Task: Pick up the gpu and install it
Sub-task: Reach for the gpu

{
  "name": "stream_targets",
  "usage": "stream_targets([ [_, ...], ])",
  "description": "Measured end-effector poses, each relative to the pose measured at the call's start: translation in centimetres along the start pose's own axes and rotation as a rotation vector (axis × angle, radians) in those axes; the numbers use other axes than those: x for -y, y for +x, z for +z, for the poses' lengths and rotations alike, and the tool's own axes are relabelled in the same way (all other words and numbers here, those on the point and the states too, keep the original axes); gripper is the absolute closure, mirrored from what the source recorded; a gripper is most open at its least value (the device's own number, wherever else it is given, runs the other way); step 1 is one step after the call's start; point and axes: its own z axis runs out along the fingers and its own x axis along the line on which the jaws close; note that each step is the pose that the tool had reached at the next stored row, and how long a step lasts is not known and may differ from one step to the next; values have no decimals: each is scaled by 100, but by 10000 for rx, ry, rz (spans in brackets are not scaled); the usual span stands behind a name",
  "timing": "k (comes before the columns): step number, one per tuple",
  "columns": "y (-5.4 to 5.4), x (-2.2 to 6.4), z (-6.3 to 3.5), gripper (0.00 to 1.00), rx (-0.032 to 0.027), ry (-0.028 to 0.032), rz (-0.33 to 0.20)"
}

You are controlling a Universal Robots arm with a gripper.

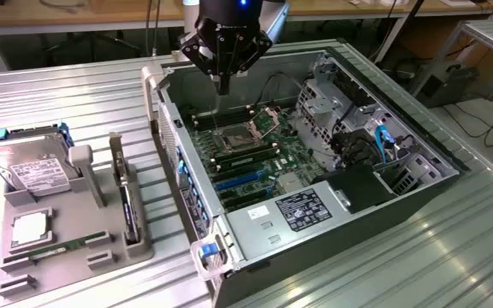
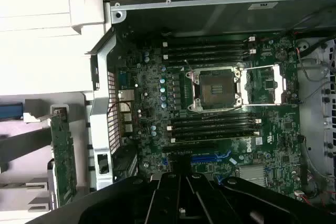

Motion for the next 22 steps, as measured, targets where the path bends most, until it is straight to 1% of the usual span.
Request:
stream_targets([
  [10, 0, 0, 0, 89, 0, 0, 0],
  [12, 27, 4, -1, 89, -1, 2, 2],
  [14, 101, 20, -2, 89, 0, 0, -1],
  [15, 174, 35, -3, 89, 0, 1, 1],
  [20, 430, 93, -2, 89, 0, 1, -1],
  [22, 572, 129, 4, 89, 1, -1, 1],
])
